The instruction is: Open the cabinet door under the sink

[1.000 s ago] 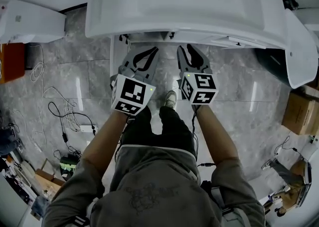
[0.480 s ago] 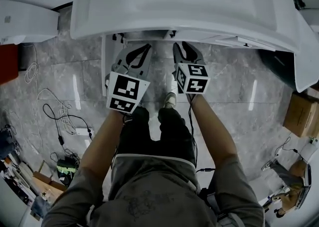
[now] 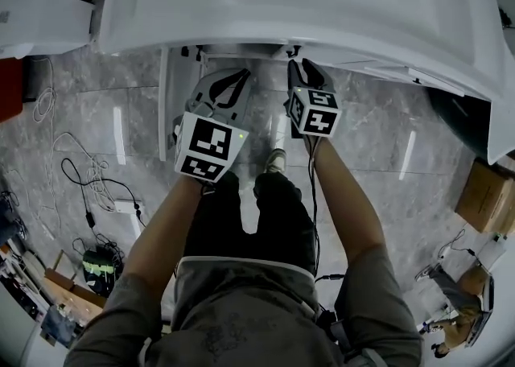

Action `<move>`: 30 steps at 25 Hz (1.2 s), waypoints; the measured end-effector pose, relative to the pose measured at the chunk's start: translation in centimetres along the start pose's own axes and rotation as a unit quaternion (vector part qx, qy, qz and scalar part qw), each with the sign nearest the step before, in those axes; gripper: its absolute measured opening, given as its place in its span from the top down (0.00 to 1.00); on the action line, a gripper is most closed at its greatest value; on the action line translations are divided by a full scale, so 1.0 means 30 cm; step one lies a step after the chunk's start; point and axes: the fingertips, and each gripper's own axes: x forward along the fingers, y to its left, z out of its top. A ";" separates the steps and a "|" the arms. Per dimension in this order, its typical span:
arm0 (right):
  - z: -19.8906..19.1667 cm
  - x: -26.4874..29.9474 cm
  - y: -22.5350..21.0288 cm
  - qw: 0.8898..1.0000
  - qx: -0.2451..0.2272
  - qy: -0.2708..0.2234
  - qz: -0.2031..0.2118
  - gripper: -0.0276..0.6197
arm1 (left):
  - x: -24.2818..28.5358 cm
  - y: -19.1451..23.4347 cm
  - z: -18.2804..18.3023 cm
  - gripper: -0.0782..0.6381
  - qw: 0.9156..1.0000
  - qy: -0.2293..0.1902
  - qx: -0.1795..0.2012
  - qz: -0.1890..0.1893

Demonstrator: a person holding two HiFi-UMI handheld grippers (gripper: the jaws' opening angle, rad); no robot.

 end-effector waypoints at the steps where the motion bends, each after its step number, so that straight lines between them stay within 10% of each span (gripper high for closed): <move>1: -0.009 0.019 -0.001 1.000 0.001 0.001 0.002 0.79 | 0.010 0.004 -0.012 0.86 1.000 0.001 0.002 0.000; 30: -0.152 -0.048 -0.007 0.999 -0.021 -0.007 0.032 0.88 | 0.050 -0.102 -0.123 0.86 0.998 0.044 0.014 -0.038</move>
